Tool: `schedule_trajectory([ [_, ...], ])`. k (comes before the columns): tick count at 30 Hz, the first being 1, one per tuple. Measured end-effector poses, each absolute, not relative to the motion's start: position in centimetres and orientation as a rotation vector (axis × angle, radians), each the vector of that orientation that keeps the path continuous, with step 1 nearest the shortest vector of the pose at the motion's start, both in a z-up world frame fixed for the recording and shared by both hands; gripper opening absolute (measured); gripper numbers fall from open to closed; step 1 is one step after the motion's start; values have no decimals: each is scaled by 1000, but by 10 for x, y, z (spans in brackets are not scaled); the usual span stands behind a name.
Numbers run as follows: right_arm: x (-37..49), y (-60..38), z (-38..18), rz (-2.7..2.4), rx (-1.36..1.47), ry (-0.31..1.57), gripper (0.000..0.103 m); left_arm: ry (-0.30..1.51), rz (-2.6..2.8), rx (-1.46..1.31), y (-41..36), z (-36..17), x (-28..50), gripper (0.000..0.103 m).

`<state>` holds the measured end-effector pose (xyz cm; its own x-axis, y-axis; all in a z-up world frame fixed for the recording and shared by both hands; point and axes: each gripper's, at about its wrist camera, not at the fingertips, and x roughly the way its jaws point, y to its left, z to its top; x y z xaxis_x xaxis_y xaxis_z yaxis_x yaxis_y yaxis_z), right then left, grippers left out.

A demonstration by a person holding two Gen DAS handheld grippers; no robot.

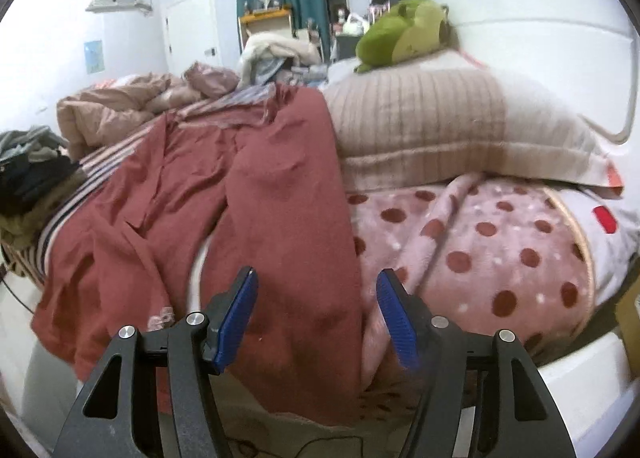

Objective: Fold small clothes

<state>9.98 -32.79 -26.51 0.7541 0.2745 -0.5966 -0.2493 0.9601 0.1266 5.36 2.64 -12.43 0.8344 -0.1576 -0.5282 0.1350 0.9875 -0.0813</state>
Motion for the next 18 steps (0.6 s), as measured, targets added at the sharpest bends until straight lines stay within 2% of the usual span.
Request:
schedule_trajectory([
  [1,104,-329,-269,299,62,662,57,563,-173,-46,25,-124,53,91],
  [5,112,-323,-277,332,103,664,32,563,-197,-37,19,-124,51,95],
  [6,113,-321,-277,322,85,664,29,562,-204,-43,19,-124,50,95],
  [7,112,-320,-276,316,68,655,18,564,-213,-54,19,-123,51,95],
  [8,112,-319,-275,309,62,654,3,566,-221,-68,20,-122,51,95],
  [13,105,-330,-248,190,19,575,0,549,-219,-93,27,-118,49,96],
  [18,107,-356,-203,230,122,502,0,545,-252,-143,38,-119,45,96],
])
